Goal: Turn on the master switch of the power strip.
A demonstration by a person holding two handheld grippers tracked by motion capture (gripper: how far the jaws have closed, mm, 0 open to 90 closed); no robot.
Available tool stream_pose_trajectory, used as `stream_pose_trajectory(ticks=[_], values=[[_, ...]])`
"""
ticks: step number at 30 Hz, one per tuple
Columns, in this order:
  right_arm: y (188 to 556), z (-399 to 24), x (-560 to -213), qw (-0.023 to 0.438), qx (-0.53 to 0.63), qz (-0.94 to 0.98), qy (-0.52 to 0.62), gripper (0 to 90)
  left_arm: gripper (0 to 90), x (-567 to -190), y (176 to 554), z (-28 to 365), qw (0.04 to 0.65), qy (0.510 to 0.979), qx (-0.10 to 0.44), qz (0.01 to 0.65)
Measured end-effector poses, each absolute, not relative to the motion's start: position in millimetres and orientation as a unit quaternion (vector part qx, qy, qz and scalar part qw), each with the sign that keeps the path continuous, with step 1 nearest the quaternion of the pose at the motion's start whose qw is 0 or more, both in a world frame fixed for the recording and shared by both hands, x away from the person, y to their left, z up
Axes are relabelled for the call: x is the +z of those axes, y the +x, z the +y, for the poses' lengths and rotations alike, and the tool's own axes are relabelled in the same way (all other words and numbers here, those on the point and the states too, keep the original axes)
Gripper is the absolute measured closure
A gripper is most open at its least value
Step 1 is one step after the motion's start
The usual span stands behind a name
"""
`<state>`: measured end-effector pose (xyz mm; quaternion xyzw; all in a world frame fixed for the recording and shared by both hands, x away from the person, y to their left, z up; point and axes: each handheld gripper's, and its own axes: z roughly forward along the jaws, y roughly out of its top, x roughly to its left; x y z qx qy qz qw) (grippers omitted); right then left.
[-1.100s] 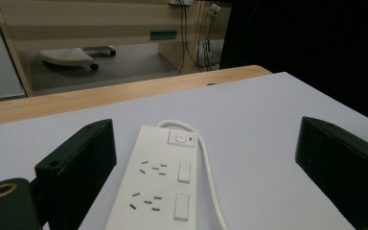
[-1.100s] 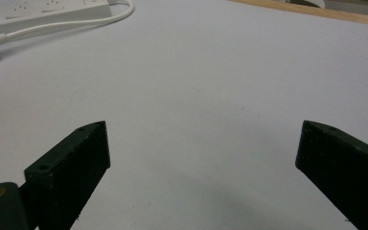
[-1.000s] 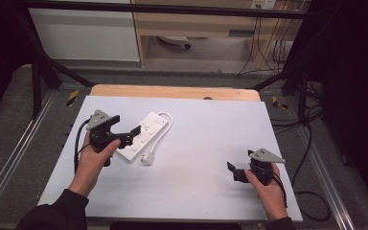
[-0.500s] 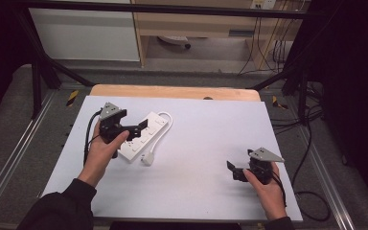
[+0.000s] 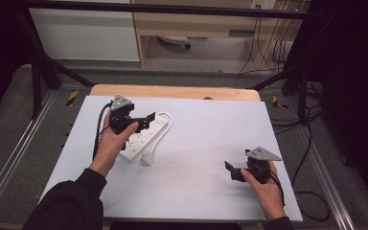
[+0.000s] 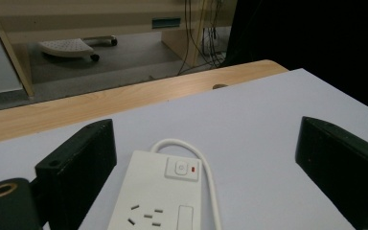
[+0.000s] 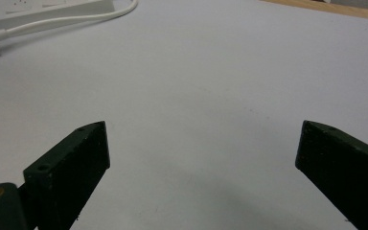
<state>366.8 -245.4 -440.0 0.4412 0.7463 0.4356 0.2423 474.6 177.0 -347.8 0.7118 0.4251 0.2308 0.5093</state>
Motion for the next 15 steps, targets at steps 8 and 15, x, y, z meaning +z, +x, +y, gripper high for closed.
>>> stream_pose_trajectory(ticks=[8, 15], values=[[367, -245, -439, 0.247, 0.440, 0.743, 0.440, 5.2, 8.2, -348, 493, 171, 0.501, 0.714, 0.241, 0.426], [367, -245, -438, 0.246, 0.443, 0.742, 0.440, 5.5, 10.0, -355, 506, 165, 0.487, 0.720, 0.252, 0.425]])
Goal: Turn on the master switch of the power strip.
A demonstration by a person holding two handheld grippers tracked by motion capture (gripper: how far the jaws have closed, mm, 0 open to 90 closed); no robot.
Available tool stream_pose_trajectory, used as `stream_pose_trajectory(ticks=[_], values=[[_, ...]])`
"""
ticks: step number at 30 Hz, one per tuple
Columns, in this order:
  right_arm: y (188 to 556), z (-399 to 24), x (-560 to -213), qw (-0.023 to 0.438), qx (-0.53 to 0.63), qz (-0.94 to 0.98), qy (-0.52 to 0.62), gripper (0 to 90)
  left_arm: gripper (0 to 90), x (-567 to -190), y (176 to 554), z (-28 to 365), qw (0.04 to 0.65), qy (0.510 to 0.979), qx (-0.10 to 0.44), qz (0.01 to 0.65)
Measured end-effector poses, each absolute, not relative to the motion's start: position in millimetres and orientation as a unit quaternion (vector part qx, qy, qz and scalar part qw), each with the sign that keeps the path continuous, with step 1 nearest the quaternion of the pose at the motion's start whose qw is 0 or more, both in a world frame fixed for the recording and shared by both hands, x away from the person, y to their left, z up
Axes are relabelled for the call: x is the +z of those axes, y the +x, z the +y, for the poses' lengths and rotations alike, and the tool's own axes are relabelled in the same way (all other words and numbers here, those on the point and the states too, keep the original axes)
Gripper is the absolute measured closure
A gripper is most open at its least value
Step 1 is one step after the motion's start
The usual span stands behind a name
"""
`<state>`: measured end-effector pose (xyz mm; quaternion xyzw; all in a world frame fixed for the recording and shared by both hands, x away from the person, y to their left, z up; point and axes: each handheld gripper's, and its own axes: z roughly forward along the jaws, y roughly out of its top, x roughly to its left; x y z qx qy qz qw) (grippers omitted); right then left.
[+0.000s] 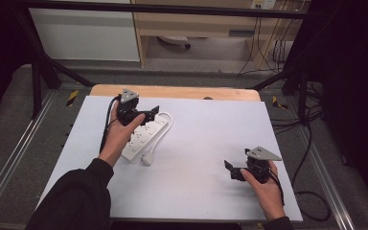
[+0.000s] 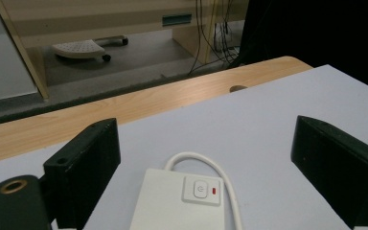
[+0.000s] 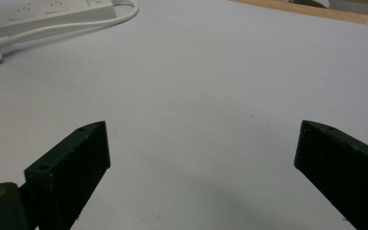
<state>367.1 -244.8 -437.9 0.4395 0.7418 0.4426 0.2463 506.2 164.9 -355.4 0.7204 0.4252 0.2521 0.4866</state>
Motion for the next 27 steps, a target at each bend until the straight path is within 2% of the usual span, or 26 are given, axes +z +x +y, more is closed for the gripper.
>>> stream_pose_trajectory(ticks=[27], values=[[367, -245, -436, 0.248, 0.442, 0.740, 0.441, 5.5, 14.7, -366, 530, 138, 0.463, 0.735, 0.253, 0.425]])
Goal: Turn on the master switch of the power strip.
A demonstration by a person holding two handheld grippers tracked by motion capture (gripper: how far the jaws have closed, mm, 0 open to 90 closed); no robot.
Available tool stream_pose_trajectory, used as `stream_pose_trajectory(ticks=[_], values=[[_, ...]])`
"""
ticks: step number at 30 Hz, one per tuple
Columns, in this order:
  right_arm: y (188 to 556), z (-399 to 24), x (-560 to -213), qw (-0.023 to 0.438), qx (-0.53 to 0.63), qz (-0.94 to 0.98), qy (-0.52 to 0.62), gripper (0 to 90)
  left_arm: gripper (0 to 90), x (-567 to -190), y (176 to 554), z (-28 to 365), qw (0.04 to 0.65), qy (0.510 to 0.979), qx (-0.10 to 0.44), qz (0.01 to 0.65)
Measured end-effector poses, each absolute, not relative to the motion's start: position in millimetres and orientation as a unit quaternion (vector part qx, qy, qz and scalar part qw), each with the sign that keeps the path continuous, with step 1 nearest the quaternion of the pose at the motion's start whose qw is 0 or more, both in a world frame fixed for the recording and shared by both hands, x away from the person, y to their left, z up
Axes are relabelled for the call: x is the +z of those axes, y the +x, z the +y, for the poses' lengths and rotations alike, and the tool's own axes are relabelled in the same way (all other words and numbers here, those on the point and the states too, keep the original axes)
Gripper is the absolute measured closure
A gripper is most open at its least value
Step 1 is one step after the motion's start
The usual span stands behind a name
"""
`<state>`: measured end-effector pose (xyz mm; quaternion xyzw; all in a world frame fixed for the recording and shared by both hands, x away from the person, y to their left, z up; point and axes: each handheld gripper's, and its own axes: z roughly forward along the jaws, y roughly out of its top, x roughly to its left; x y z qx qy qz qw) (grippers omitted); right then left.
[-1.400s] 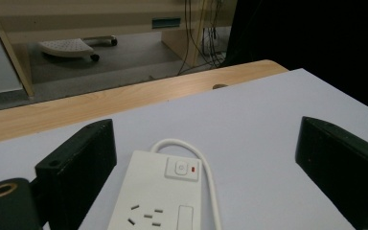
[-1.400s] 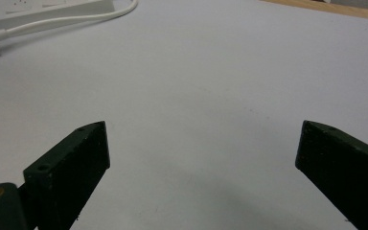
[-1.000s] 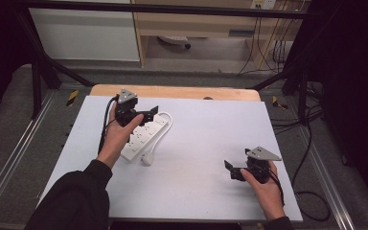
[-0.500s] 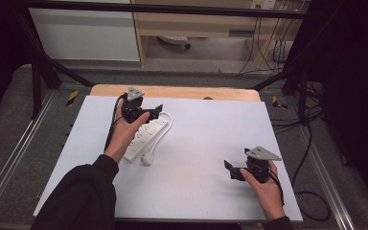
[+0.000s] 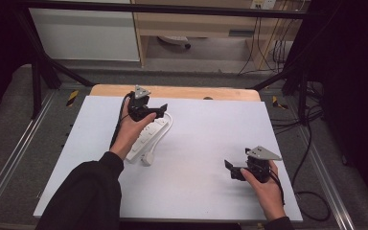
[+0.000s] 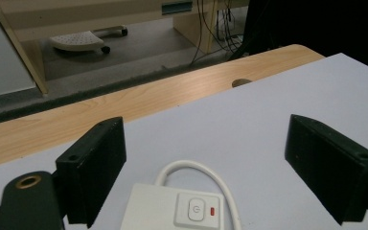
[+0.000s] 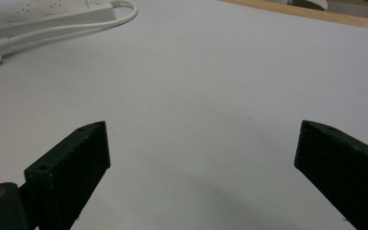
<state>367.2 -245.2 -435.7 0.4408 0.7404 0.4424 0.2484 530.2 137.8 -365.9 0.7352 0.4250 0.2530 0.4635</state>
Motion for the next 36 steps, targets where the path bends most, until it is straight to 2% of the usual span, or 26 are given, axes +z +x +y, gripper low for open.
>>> stream_pose_trajectory(ticks=[27, 36], values=[[367, -246, -436, 0.247, 0.441, 0.740, 0.444, 5.7, 22.2, -377, 540, 133, 0.441, 0.747, 0.235, 0.439], [368, -246, -436, 0.247, 0.439, 0.742, 0.443, 5.7, 29.1, -380, 543, 136, 0.432, 0.749, 0.242, 0.441]])
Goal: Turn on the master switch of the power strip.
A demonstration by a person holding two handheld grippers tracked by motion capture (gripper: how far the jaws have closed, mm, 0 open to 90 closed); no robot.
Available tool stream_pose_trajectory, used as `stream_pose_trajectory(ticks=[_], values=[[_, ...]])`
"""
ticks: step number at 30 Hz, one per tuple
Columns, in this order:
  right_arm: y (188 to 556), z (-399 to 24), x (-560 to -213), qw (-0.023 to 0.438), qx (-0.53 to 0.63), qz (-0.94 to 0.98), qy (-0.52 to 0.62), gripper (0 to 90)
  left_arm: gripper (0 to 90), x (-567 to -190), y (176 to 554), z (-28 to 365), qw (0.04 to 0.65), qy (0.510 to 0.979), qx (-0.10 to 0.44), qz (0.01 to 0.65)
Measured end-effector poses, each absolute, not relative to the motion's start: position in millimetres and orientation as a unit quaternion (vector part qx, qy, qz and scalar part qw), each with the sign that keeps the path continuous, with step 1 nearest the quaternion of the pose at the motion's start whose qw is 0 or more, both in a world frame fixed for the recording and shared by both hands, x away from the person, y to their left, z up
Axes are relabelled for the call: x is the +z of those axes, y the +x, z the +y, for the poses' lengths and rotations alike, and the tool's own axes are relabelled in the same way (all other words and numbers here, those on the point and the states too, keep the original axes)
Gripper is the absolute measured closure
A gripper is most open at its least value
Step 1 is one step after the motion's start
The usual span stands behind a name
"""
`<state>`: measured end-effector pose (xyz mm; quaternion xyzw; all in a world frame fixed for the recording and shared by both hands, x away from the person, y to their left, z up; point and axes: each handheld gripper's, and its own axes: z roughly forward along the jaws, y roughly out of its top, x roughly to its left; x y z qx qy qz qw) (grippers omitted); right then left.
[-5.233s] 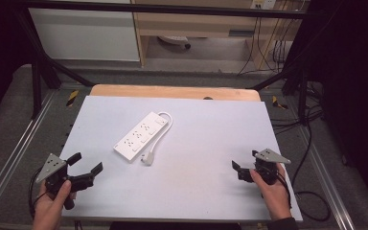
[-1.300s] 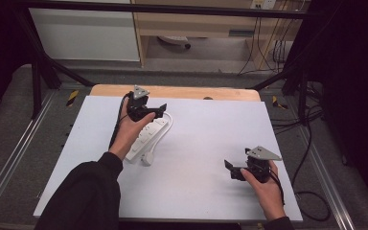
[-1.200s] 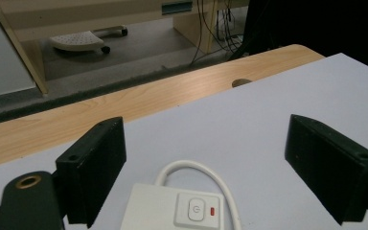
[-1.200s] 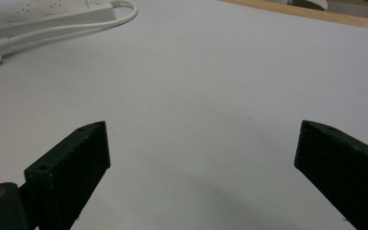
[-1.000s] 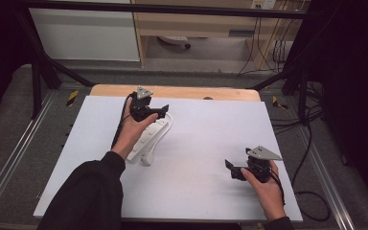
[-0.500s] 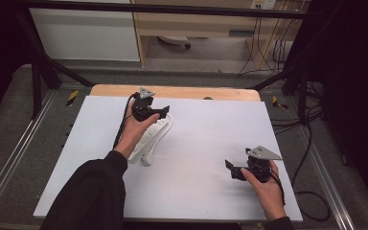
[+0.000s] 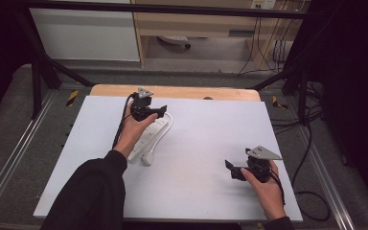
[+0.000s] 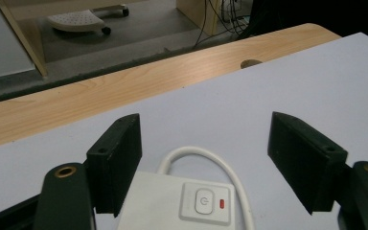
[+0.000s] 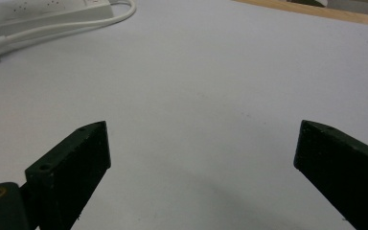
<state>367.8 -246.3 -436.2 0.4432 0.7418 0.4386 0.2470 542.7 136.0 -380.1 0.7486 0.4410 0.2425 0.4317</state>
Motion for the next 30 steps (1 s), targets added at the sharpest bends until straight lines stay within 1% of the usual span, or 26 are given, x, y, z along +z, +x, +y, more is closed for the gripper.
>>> stream_pose_trajectory(ticks=[3, 7, 23, 30], values=[[368, -246, -437, 0.243, 0.437, 0.744, 0.443, 5.8, 33.3, -383, 546, 138, 0.421, 0.745, 0.255, 0.449], [368, -246, -437, 0.242, 0.437, 0.744, 0.444, 5.7, 39.0, -388, 550, 139, 0.421, 0.741, 0.248, 0.461], [369, -246, -436, 0.237, 0.430, 0.750, 0.444, 5.7, 58.8, -396, 551, 131, 0.414, 0.758, 0.215, 0.455], [369, -246, -436, 0.236, 0.430, 0.749, 0.445, 5.7, 71.0, -400, 553, 129, 0.413, 0.763, 0.207, 0.452]])
